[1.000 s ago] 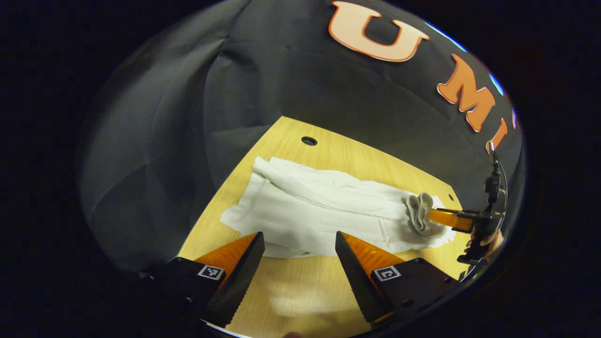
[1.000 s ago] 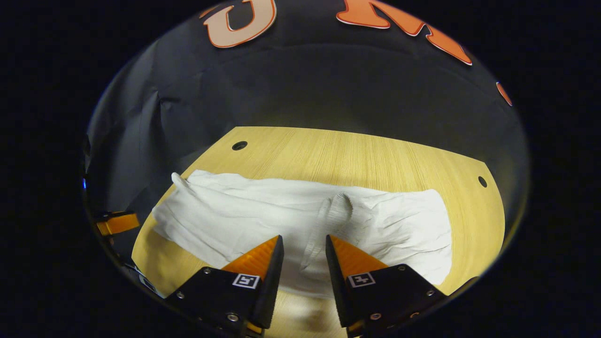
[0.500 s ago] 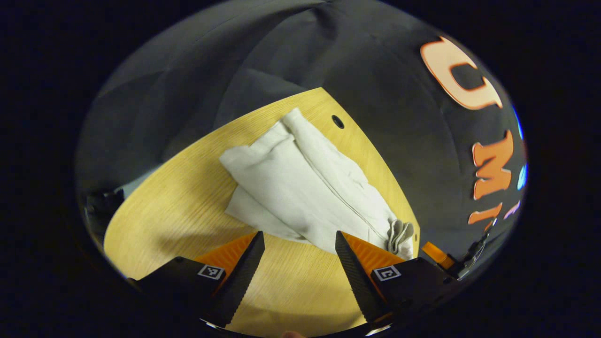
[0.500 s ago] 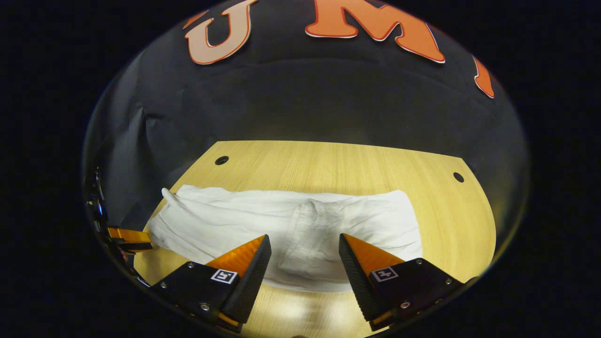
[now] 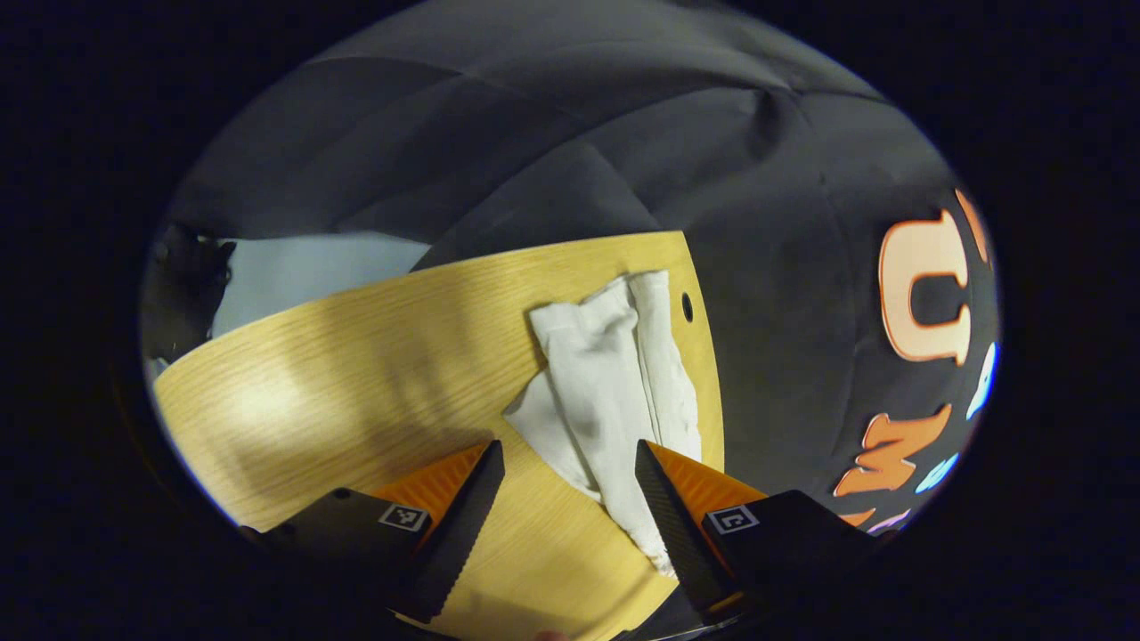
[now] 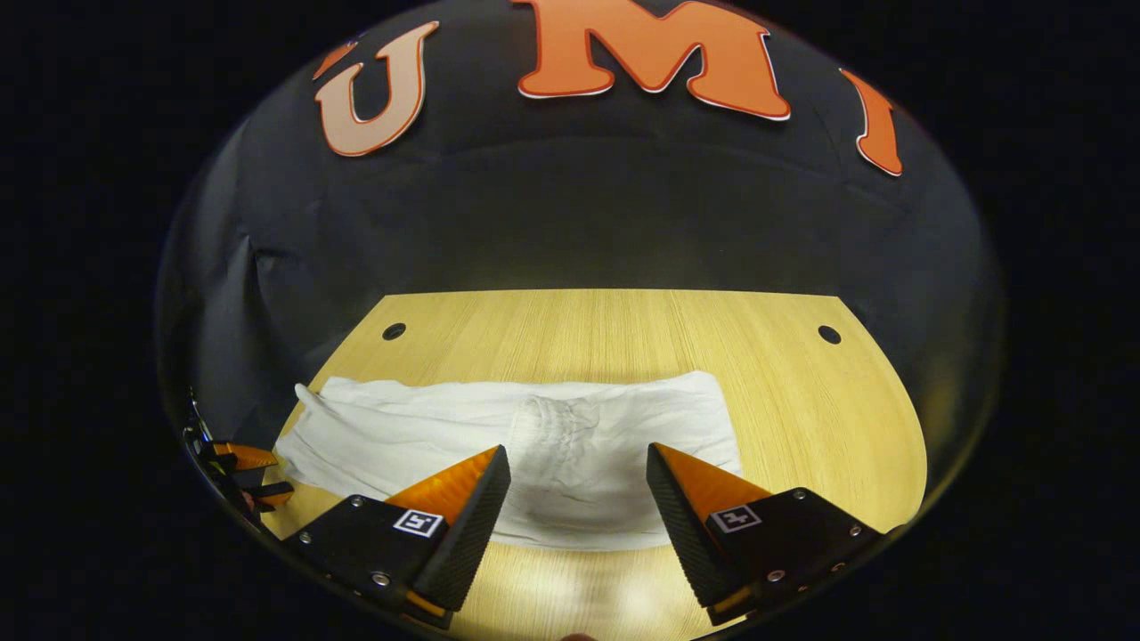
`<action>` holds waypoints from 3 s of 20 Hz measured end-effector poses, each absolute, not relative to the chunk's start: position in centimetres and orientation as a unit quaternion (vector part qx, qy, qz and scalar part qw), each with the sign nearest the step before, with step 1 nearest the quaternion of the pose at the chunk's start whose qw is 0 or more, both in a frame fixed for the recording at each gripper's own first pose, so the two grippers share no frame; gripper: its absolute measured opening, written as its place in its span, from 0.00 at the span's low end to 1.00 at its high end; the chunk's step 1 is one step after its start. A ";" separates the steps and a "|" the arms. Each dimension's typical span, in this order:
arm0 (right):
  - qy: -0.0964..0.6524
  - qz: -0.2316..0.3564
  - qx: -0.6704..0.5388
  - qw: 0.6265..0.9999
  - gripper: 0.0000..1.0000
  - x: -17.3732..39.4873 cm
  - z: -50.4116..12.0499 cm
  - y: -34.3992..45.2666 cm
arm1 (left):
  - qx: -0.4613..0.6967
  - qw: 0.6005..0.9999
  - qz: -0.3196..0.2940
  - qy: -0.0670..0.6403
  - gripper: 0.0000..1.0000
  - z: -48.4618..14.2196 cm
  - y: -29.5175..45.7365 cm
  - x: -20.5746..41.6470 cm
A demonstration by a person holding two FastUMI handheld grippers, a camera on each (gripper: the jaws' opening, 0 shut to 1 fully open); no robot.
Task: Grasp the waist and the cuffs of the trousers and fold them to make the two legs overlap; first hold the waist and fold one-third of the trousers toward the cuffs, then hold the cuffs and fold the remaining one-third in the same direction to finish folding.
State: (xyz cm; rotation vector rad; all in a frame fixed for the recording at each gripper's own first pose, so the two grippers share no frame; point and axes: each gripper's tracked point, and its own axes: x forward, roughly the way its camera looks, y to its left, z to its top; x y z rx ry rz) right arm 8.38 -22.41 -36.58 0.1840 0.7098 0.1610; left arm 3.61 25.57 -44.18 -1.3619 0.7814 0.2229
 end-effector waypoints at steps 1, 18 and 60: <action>0.341 0.074 0.090 0.933 0.94 8.5 -36.2 -23.1 | -0.622 0.697 0.109 0.341 0.97 -44.2 25.9 3.9; 0.312 0.006 0.099 0.945 0.94 5.4 -33.1 -32.2 | -0.607 0.726 0.111 0.302 0.66 -45.7 26.1 11.3; 0.273 0.005 0.198 0.941 0.96 4.1 -35.9 -47.7 | -0.330 0.903 -0.152 0.230 0.08 -11.9 -8.9 21.8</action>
